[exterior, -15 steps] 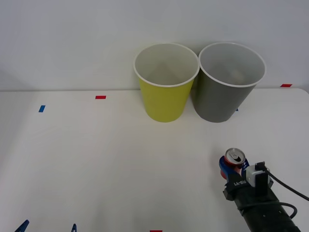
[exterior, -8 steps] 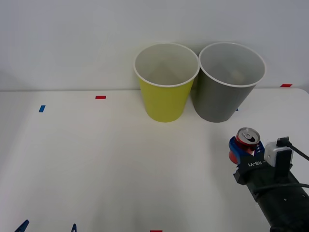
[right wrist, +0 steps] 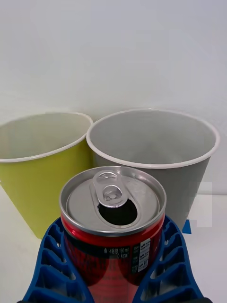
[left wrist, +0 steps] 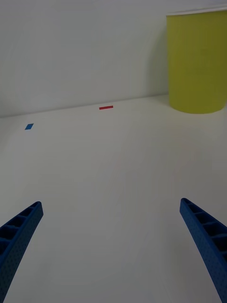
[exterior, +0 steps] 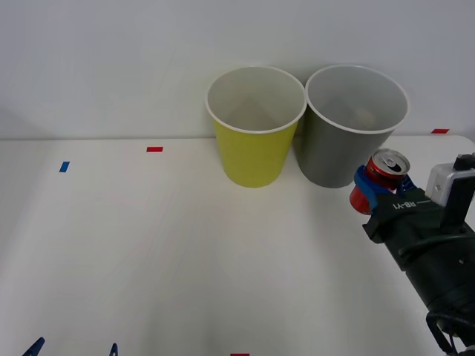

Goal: Put cans in the gray bin and PET bottles in the light green bin.

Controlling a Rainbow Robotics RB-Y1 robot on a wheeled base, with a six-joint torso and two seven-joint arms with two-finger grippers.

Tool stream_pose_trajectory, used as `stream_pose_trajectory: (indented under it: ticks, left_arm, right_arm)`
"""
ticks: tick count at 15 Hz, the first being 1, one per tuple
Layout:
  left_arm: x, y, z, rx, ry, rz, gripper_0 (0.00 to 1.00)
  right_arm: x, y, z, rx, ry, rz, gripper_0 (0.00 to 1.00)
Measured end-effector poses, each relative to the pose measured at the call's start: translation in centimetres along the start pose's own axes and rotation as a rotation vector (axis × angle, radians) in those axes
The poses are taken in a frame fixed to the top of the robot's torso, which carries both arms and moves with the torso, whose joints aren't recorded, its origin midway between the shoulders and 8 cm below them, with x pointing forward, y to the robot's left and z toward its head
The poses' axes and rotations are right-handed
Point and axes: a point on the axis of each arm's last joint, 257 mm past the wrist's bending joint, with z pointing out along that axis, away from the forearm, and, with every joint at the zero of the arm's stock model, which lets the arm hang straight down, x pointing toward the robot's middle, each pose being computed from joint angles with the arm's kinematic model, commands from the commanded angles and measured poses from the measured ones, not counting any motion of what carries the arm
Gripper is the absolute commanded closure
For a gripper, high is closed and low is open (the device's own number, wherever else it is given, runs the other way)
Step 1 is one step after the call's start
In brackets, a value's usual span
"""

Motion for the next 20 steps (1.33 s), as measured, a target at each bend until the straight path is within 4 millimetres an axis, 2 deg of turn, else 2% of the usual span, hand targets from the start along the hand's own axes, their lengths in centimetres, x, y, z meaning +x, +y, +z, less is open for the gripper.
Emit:
stream_pose_trajectory:
  ticks: [4, 7, 11, 14, 17, 20]
  left_arm:
    - [0.0, 0.0, 0.0, 0.0, 0.0, 0.0, 0.0]
    - [0.0, 0.0, 0.0, 0.0, 0.0, 0.0, 0.0]
    - [0.0, 0.0, 0.0, 0.0, 0.0, 0.0, 0.0]
    - [0.0, 0.0, 0.0, 0.0, 0.0, 0.0, 0.0]
    - [0.0, 0.0, 0.0, 0.0, 0.0, 0.0, 0.0]
    - [0.0, 0.0, 0.0, 0.0, 0.0, 0.0, 0.0]
  right_arm:
    - [-0.9, -1.4, 0.3, 0.094, 0.109, 0.058, 1.0]
    - [-4.7, -1.7, 2.4, 0.108, 0.084, 0.111, 1.0]
    - [-9.9, -1.5, 4.0, 0.051, 0.04, 0.195, 1.0]
    - [-13.9, -1.3, 4.5, 0.016, -0.006, 0.184, 1.0]
    - [-18.4, -1.2, 4.8, -0.029, -0.083, 0.077, 1.0]
    - [-19.6, -2.6, 6.7, -0.021, -0.088, 0.039, 1.0]
